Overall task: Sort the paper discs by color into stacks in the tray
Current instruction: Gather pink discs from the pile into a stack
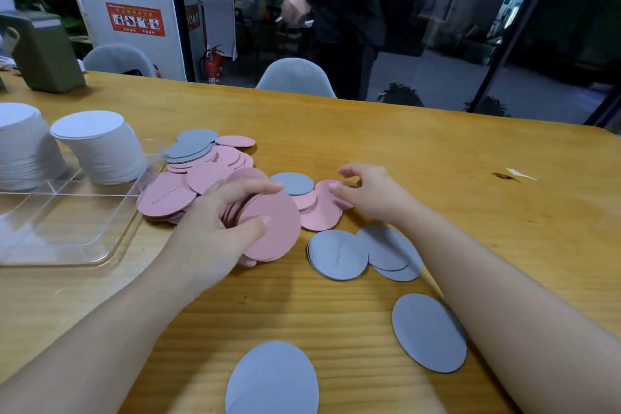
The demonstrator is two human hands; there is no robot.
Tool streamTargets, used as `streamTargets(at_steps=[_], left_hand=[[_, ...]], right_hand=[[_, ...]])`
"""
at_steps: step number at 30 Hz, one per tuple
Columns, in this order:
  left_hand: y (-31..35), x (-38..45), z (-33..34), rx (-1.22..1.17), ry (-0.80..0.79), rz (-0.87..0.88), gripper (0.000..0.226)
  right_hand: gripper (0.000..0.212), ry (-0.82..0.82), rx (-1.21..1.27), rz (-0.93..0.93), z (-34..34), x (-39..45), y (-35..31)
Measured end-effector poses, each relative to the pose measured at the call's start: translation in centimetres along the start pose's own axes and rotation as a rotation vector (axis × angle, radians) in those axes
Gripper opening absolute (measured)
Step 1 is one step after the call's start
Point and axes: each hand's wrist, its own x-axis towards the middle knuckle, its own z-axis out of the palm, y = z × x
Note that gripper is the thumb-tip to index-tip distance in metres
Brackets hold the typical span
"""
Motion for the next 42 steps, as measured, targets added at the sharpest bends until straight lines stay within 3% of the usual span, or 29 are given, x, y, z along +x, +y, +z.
streamTargets(at_steps=[3,5,7,9,17,28,37,42], left_hand=[[0.3,-0.1,-0.3,0.079,-0.025,0.025,0.042],[0.5,-0.3,-0.5,0.128,-0.055,0.045,0.043],[0.7,-0.4,-0.7,0.177,-0.084,0.068,0.045],[0.7,-0.4,-0.9,0.281,-0.123,0.103,0.05],[0.2,-0.6,-0.5,0.435,-0.227,0.12,0.057],[-0.1,-0.4,-0.4,0.383,-0.184,0.125,0.055],[-0.3,-0.2,-0.3,0.256,-0.151,0.101,0.048],[-0.3,-0.3,0.1,0.168,-0.076,0.097,0.051]], right_hand=[[0.035,-0.141,-0.133,-0.006,0.0,-0.1,-0.8],[0.049,-0.223,-0.268,-0.009,-0.2,-0.5,-1.4],[0.083,-0.279,-0.333,0.017,-0.5,-0.8,-1.8],[0.091,-0.291,-0.336,0.042,-0.6,-0.8,-1.9],[0.076,-0.258,-0.166,0.095,-1.6,-1.5,-1.4],[0.051,-0.108,0.086,0.038,-1.0,-2.9,-0.7],[0.053,0.028,0.143,0.002,-1.6,-4.2,0.1],[0.029,0.098,0.268,-0.123,-2.1,-5.2,0.4]])
